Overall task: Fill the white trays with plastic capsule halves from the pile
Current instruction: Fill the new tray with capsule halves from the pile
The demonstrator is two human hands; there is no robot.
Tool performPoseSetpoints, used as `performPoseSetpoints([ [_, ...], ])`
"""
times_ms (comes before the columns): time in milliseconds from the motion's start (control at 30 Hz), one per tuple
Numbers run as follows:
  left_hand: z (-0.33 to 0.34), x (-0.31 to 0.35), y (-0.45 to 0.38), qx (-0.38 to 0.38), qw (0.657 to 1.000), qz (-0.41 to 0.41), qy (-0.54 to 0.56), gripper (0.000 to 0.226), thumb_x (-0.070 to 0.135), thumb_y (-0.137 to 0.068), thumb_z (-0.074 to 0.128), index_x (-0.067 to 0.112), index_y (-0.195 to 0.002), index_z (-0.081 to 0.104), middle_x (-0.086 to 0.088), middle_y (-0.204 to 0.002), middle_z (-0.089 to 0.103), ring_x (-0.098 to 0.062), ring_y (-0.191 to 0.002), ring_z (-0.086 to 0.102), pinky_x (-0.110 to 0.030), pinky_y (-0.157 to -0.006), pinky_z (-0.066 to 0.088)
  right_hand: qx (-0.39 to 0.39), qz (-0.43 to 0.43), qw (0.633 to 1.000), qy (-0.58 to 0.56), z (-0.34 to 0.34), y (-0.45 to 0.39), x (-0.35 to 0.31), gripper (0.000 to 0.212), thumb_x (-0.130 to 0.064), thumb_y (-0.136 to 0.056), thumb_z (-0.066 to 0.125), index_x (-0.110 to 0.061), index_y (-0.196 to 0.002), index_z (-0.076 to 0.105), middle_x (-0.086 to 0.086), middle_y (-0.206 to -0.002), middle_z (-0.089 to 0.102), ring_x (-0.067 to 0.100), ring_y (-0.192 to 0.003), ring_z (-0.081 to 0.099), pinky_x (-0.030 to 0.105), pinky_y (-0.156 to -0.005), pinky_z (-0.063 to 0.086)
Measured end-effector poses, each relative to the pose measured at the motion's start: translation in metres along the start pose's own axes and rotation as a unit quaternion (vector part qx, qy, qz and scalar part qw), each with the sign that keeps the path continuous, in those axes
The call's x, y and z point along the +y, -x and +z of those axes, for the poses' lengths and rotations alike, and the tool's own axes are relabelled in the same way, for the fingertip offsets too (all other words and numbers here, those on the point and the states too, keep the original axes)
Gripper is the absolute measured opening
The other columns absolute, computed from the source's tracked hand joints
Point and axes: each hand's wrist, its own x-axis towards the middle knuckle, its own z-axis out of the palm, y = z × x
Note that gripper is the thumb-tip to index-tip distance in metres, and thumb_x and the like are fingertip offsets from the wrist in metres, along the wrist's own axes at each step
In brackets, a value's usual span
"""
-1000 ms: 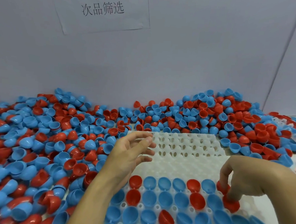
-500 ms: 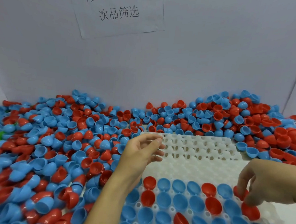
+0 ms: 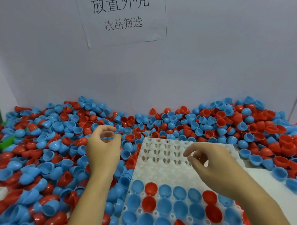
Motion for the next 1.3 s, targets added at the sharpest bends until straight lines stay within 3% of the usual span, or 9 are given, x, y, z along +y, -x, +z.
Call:
performPoseSetpoints([
  [67, 0.0, 0.001, -0.007, -0.031, 0.996, 0.009, -0.086, 0.021, 0.011, -0.088, 0.069, 0.031, -0.09, 0.062, 0.005, -0.104, 0.063, -0.017, -0.086, 0.061, -0.03, -0.062, 0.048, 0.0, -0.004, 1.0, -0.003, 0.003, -0.001, 0.0, 0.02, -0.021, -0.096, 0.059, -0.039, -0.093, 0.066, -0.013, -0.078, 0.066, 0.0, -0.078, 0.062, 0.025, -0.07, 0.058],
  [133, 0.0, 0.0, -0.018, -0.089, 0.97, 0.016, -0.226, 0.021, 0.02, -0.087, 0.07, 0.034, -0.099, 0.06, 0.0, -0.117, 0.054, -0.025, -0.108, 0.049, -0.042, -0.08, 0.049, 0.006, -0.007, 1.0, -0.001, 0.004, -0.001, 0.002, 0.02, -0.022, -0.096, 0.058, -0.04, -0.093, 0.066, -0.015, -0.079, 0.066, -0.004, -0.079, 0.061, 0.022, -0.069, 0.058],
  [267, -0.002, -0.012, -0.048, -0.291, 0.839, 0.002, -0.46, 0.04, 0.044, -0.087, 0.067, 0.046, -0.124, 0.054, -0.004, -0.146, 0.039, -0.036, -0.137, 0.03, -0.056, -0.112, 0.03, 0.007, -0.01, 1.0, -0.003, 0.006, -0.002, 0.005, 0.02, -0.023, -0.096, 0.058, -0.041, -0.095, 0.066, -0.015, -0.08, 0.066, -0.007, -0.082, 0.059, 0.019, -0.067, 0.057],
  [367, -0.004, -0.032, -0.064, -0.365, 0.77, 0.002, -0.523, 0.049, 0.054, -0.09, 0.06, 0.048, -0.137, 0.046, -0.004, -0.154, 0.033, -0.038, -0.144, 0.025, -0.059, -0.116, 0.025, 0.0, -0.015, 1.0, -0.009, 0.007, -0.002, 0.005, 0.019, -0.024, -0.097, 0.057, -0.042, -0.096, 0.065, -0.016, -0.081, 0.065, -0.011, -0.084, 0.057, 0.014, -0.063, 0.053],
  [567, 0.0, -0.041, -0.088, -0.304, 0.791, 0.024, -0.53, 0.062, 0.052, -0.086, 0.066, 0.043, -0.141, 0.039, -0.008, -0.153, 0.037, -0.038, -0.139, 0.03, -0.054, -0.108, 0.034, 0.003, -0.015, 1.0, -0.019, 0.005, -0.002, 0.006, 0.02, -0.022, -0.097, 0.057, -0.041, -0.094, 0.064, -0.015, -0.079, 0.065, -0.01, -0.083, 0.058, 0.011, -0.063, 0.051],
  [700, 0.011, -0.026, -0.113, -0.387, 0.787, -0.036, -0.48, 0.096, 0.07, -0.07, 0.077, 0.035, -0.148, 0.034, -0.012, -0.16, 0.028, -0.038, -0.144, 0.032, -0.054, -0.116, 0.033, 0.002, -0.014, 1.0, -0.024, 0.004, -0.002, 0.007, 0.021, -0.022, -0.097, 0.058, -0.042, -0.092, 0.063, -0.012, -0.079, 0.066, -0.007, -0.083, 0.059, 0.012, -0.066, 0.052],
  [800, 0.026, -0.023, -0.127, -0.374, 0.781, -0.012, -0.5, 0.089, 0.074, -0.075, 0.069, 0.035, -0.148, 0.036, -0.017, -0.159, 0.027, -0.038, -0.143, 0.034, -0.051, -0.117, 0.032, -0.002, -0.01, 1.0, -0.027, 0.004, -0.003, 0.008, 0.02, -0.023, -0.097, 0.057, -0.043, -0.093, 0.062, -0.016, -0.08, 0.065, -0.01, -0.084, 0.058, 0.009, -0.064, 0.051],
  [1033, 0.075, -0.045, -0.133, -0.38, 0.697, -0.045, -0.607, 0.1, 0.065, -0.087, 0.059, 0.026, -0.162, 0.005, -0.023, -0.166, 0.007, -0.048, -0.151, 0.01, -0.055, -0.122, 0.02, -0.006, -0.013, 0.999, -0.031, 0.005, -0.003, 0.006, 0.021, -0.024, -0.097, 0.058, -0.044, -0.091, 0.062, -0.014, -0.079, 0.065, -0.01, -0.086, 0.057, 0.006, -0.069, 0.048],
  [1300, 0.091, -0.062, -0.133, -0.27, 0.769, -0.012, -0.579, 0.072, 0.052, -0.085, 0.068, 0.033, -0.148, 0.04, -0.015, -0.155, 0.027, -0.045, -0.142, 0.027, -0.059, -0.113, 0.032, -0.009, -0.009, 0.999, -0.03, 0.005, -0.002, 0.006, 0.017, -0.027, -0.098, 0.057, -0.043, -0.097, 0.063, -0.015, -0.08, 0.065, -0.012, -0.085, 0.057, 0.009, -0.065, 0.049],
])
